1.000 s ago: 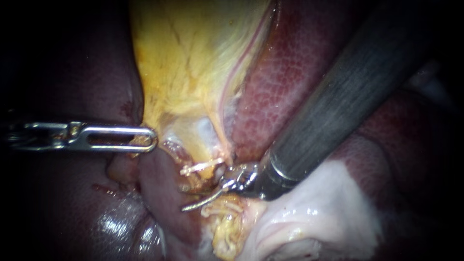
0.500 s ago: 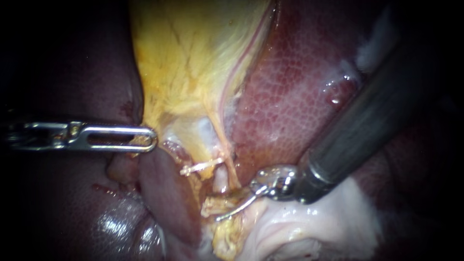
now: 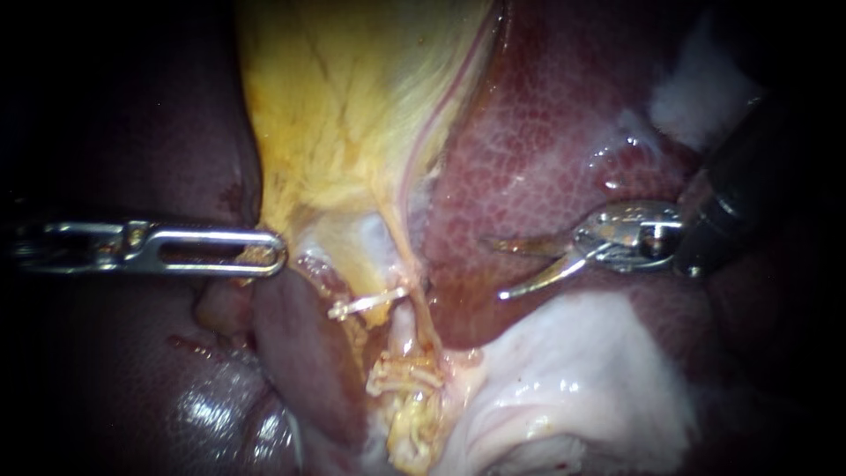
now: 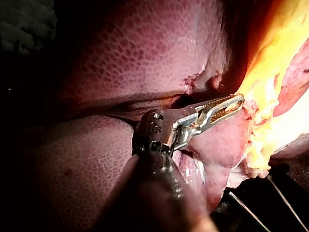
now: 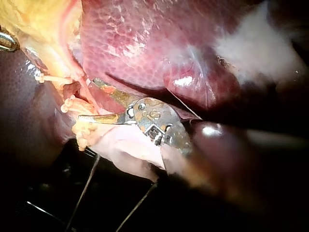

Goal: Go back from the cut left tube

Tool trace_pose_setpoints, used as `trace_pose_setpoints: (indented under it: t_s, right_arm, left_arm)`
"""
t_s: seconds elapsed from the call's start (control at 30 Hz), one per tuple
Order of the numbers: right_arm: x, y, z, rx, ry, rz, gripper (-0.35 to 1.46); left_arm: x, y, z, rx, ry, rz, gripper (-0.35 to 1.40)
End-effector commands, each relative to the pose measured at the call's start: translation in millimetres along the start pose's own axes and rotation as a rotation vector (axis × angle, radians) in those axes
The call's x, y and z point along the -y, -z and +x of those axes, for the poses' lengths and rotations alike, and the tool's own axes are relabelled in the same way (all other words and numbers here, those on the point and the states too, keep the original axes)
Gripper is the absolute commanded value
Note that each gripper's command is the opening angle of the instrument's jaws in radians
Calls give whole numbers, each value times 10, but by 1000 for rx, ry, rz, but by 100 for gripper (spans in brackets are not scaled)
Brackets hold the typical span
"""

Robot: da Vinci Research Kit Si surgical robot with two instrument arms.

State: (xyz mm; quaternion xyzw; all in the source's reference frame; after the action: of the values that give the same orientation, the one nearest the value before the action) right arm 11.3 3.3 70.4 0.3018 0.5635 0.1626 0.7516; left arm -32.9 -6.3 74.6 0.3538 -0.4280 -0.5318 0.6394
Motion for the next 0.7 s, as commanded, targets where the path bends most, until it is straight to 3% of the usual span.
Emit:
trace_pose_setpoints:
  t_s: [0.03, 0.57, 0.7]
  right_arm:
    - [1, 1, 1, 1, 2, -1, 143]
    - [2, 0, 1, 1, 7, 3, 143]
    - [2, 0, 1, 1, 7, 3, 143]
  left_arm:
    - [0, -4, 3, 3, -1, -4, -35]
    - [6, -75, 9, 27, -4, -30, -35]
    - [9, -83, 7, 30, -3, -29, -35]
